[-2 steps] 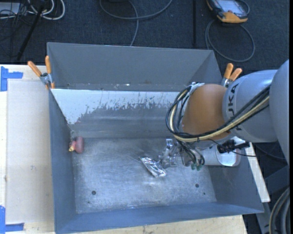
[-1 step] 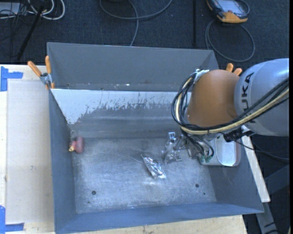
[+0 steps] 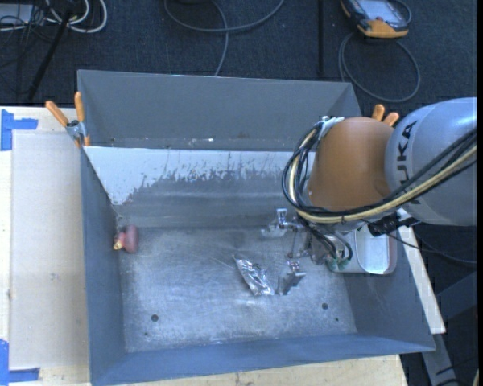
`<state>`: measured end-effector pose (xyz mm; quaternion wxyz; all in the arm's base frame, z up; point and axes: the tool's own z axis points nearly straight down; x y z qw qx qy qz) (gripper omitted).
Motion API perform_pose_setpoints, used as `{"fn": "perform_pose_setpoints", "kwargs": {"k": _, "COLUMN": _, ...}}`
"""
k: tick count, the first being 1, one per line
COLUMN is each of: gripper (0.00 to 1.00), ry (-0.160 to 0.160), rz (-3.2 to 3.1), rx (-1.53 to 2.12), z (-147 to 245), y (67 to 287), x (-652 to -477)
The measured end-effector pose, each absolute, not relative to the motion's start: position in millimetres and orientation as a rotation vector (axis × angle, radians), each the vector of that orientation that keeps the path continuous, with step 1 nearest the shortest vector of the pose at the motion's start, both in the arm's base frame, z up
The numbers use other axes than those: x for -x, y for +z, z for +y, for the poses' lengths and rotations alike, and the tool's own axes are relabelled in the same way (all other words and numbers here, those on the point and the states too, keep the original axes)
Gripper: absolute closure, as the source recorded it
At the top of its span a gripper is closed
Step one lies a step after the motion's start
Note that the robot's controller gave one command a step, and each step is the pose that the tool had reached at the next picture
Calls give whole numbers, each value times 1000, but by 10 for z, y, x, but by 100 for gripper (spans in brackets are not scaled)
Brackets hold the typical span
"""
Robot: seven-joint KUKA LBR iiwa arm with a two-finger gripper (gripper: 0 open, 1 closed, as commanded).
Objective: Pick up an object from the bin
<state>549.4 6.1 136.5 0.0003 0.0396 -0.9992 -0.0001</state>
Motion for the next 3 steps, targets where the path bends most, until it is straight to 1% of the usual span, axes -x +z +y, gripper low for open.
{"fn": "perform_pose_setpoints", "kwargs": {"k": 1, "gripper": 0, "ry": 1, "rz": -3128, "rx": 325, "z": 407, "y": 739, "x": -5511}}
{"fn": "perform_pose_setpoints", "kwargs": {"k": 2, "gripper": 100, "ry": -4, "rz": -3140, "rx": 323, "z": 418, "y": 769, "x": -5543}}
{"fn": "perform_pose_setpoints", "kwargs": {"k": 3, "gripper": 100, "ry": -2, "rz": -3145, "rx": 195, "z": 486, "y": 2388, "x": -5548}}
